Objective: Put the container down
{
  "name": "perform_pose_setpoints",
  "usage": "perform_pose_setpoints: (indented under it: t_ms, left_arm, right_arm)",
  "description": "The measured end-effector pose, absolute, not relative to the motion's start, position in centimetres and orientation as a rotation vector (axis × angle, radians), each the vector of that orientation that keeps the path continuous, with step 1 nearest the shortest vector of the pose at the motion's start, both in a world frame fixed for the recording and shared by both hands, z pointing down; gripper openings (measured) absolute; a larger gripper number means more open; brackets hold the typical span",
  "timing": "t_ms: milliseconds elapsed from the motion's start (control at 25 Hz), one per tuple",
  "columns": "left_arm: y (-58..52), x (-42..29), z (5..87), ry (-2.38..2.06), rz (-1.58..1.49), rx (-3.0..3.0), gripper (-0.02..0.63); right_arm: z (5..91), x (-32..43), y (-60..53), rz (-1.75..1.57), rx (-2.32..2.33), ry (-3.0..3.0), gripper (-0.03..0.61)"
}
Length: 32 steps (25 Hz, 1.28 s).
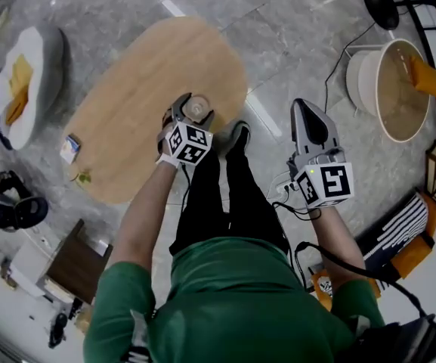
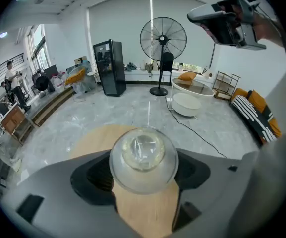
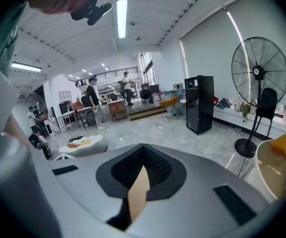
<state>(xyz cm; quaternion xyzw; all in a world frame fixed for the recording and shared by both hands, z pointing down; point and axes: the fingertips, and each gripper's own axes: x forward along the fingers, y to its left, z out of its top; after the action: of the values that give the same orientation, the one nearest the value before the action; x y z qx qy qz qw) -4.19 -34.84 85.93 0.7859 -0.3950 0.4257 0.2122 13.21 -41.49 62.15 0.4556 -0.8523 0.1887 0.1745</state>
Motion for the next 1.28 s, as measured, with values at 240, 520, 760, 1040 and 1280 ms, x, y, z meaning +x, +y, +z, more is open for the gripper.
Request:
perform_pose_setpoints:
  t_ms: [240,520,760,1040,1280]
  left_arm:
    - [-36.7,-4.3,90.4,-1.072,1.167,2.185,0.344]
    - [-37.1,-4.8,95.8,-1.031,1.225,2.138,0.344]
    - [-36.2,-5.6,98.8,-0.980,1.255,2.125,0.344]
    - [-35.4,-4.7,100.5,-0.934,1.278,2.120,0.344]
    - [-35.1,-3.9,101.5,-0.940,1.277,2.117,0.344]
  right_arm:
    - [64.7,11.6,-42.0,0.508,1.266,-2.413,0.021]
    - [66.9,10.7,-43.2,0.545,1.280,-2.398,0.021]
    - [68.2,9.4,-43.5,0.547,1.274,-2.417,0.021]
    - [68.6,8.4,-43.8,0.550,1.252,-2.421,0.021]
    - [70.3,7.3,-42.9,0.573,1.210,-2.419,0.021]
